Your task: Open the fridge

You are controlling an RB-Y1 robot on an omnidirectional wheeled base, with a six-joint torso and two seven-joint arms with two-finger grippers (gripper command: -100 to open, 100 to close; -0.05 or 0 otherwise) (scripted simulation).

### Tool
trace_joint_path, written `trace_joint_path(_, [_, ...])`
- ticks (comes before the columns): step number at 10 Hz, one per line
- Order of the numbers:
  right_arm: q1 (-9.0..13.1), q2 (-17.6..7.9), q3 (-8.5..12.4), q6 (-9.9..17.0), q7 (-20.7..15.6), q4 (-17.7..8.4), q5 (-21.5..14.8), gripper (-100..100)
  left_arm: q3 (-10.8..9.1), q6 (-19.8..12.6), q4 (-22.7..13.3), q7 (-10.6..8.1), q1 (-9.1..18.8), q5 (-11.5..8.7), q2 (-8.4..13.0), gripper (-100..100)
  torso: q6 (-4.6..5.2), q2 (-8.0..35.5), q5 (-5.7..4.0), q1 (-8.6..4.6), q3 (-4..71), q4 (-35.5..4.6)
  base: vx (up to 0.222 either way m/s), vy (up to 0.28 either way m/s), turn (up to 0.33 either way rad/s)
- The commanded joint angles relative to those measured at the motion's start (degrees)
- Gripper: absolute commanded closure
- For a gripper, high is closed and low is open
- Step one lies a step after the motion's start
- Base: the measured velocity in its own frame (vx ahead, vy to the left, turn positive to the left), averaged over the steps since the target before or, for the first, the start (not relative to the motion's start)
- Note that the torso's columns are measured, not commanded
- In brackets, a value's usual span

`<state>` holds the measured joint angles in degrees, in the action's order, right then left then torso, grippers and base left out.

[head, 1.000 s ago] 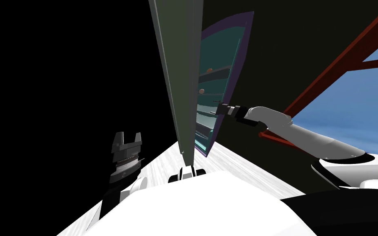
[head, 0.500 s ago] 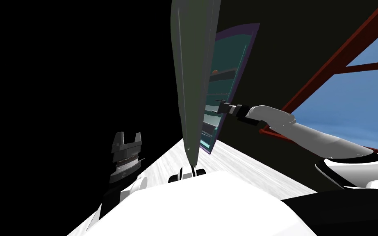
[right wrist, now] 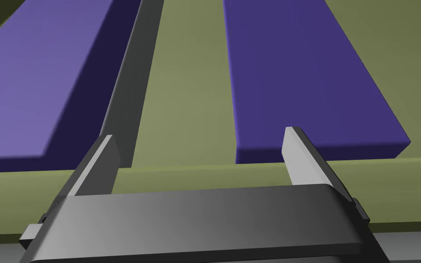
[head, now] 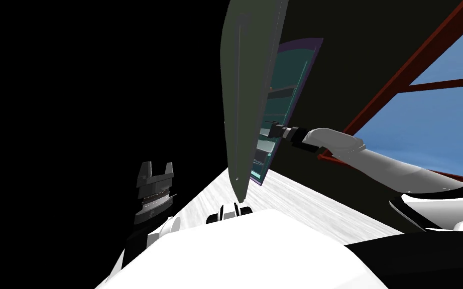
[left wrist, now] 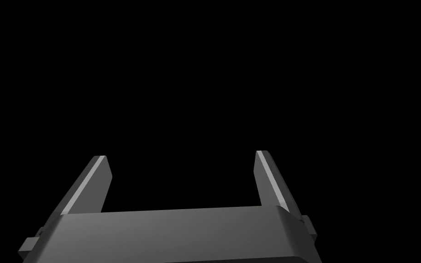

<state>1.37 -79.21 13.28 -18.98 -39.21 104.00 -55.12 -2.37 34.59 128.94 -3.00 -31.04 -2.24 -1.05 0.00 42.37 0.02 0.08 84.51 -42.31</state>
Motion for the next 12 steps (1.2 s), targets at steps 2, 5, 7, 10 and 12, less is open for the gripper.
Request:
trace_joint_path(2, [-0.21,-0.71,0.45,0.72,-0.04,-1.52,-0.30,-100,0.00,0.00,0.00,0.00,0.00,0.00,0.00,0,-0.01,-0.14,-0.03,-0.10,0.10,0.05,-0.049,0.242,-0.045])
trace_joint_path(5, [-0.44,-1.39,0.84,1.56,0.08,-2.82,-0.58,-100,0.00,0.00,0.00,0.00,0.00,0.00,0.00,0,-0.01,-0.01,0.01,0.02,0.01,0.01,-0.064,0.249,-0.057])
trace_joint_path(7, [-0.27,-2.70,1.11,1.40,0.88,-3.02,-0.33,-100,-0.02,0.00,0.00,0.00,-0.01,0.00,0.02,0,-0.01,-0.08,-0.10,-0.43,0.04,0.01,0.022,0.094,0.002])
trace_joint_path(10, [-0.37,-2.62,1.07,1.77,0.69,-4.12,-0.60,100,-0.03,0.00,0.00,0.00,-0.01,0.00,0.03,0,0.00,-0.07,-0.10,-0.31,0.06,0.03,0.034,0.085,-0.035])
trace_joint_path(12, [-0.40,-3.16,1.08,2.15,0.92,-5.34,-0.78,100,0.00,0.01,0.01,0.00,-0.02,0.00,0.00,0,-0.02,-0.09,0.25,0.73,0.06,0.03,0.047,0.351,-0.131])
